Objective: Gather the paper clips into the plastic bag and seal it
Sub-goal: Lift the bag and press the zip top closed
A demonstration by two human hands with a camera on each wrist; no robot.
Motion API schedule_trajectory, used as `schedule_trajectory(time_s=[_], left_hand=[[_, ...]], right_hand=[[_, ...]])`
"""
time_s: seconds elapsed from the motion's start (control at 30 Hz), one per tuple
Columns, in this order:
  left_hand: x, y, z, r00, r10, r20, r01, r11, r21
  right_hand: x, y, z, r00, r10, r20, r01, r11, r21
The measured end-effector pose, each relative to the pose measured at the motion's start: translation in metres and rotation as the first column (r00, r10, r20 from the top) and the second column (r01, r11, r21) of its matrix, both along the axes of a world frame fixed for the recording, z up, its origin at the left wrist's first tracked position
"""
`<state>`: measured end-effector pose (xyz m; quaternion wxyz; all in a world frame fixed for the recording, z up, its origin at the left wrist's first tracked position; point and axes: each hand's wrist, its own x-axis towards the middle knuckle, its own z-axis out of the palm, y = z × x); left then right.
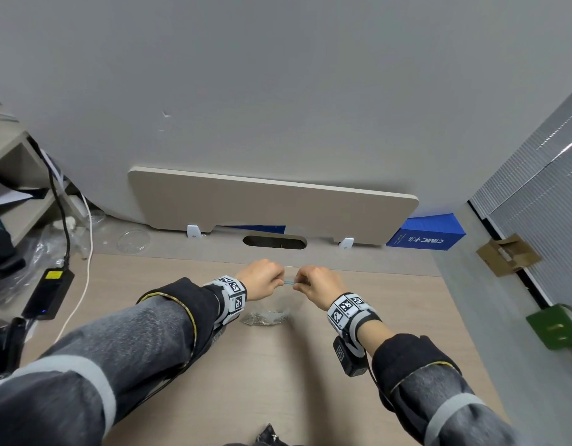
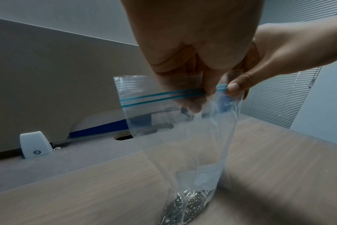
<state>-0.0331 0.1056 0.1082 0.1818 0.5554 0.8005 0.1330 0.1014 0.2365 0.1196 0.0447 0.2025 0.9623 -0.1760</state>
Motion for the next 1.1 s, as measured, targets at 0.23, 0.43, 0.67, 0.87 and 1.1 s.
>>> schedule_trajectory(time_s=[0.23,0.43,0.67,0.87,1.1], left_hand=[[-0.0013,0.0018,0.0019,1.0,0.002,-0.014,-0.002,1.0,0.0],[-0.0023,0.0048,0.0028,1.0,0.0,-0.02,0.0,1.0,-0.001],[-0.0031,0.0053,0.001,0.999,-0.011,-0.036,0.011,1.0,-0.001],[-0.0026,0.0046,0.0003,0.999,-0.015,-0.042,0.015,1.0,0.003],[0.0035,0.0051,-0.001,0.999,0.003,-0.04,-0.002,0.999,0.034]], right_hand=[[0.0004,0.0009,-0.0012,1.0,-0.011,-0.029,0.011,1.0,0.014],[-0.0012,0.0036,-0.0012,0.999,-0.027,-0.028,0.027,1.0,-0.011],[0.0007,0.0063,0.0019,0.999,0.008,-0.046,-0.007,0.999,0.036],[0.0001,0.0045,0.003,0.998,-0.013,-0.063,0.016,0.999,0.048],[0.0013,0.0021,0.0032,0.998,-0.025,-0.061,0.028,0.998,0.057]])
